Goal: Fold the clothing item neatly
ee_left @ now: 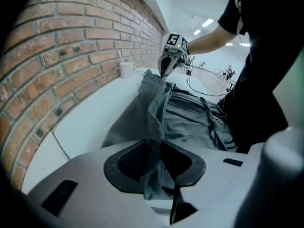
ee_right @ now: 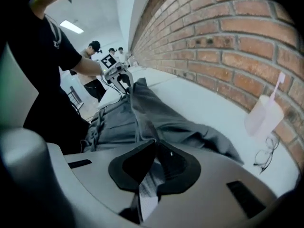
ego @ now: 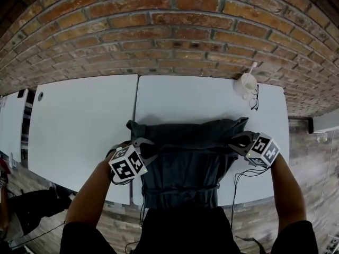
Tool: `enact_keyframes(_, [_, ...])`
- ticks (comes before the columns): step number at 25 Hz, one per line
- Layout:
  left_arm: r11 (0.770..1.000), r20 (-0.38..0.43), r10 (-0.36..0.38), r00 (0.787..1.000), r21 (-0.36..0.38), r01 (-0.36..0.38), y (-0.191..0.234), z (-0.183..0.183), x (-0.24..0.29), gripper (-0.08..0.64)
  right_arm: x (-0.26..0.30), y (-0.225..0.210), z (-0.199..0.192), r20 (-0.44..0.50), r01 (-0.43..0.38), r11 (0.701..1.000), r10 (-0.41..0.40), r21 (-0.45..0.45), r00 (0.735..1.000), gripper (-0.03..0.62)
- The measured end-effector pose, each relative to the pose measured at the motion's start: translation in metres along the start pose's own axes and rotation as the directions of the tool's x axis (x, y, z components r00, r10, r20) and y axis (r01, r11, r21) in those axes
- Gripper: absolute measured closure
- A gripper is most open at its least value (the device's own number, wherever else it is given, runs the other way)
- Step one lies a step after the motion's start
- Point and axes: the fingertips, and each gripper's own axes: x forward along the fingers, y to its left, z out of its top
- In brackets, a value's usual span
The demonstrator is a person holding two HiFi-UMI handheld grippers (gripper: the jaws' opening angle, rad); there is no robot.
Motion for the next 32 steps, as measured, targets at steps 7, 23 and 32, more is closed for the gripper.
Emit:
enact_keyframes(7, [0.985, 0.012, -0.058, 0.998, -0.160, 0.060, -0.008, -0.022, -0.007, 0.385, 0.001, 0.005, -0.022, -0.054, -0.003, 0.994, 0.009, 0.106, 0.999, 0.506])
enact_keyframes(23, [0.988, 0.019, 0.071, 0.997, -0.142, -0.068, 0.024, 0.018, 0.014, 0.387, 0.040, -0.038, -0.005, -0.110, 0.264, 0.964, -0.264, -0.012, 0.958, 0.410])
enact_keyframes(32, [0.948, -0.085, 0.131, 0.988, -0.281, -0.150, 0.062, -0.024, 0.043, 0.387, 0.052, -0.045, -0.019, -0.064, 0.253, 0.953, -0.245, 0.166, 0.967, 0.407])
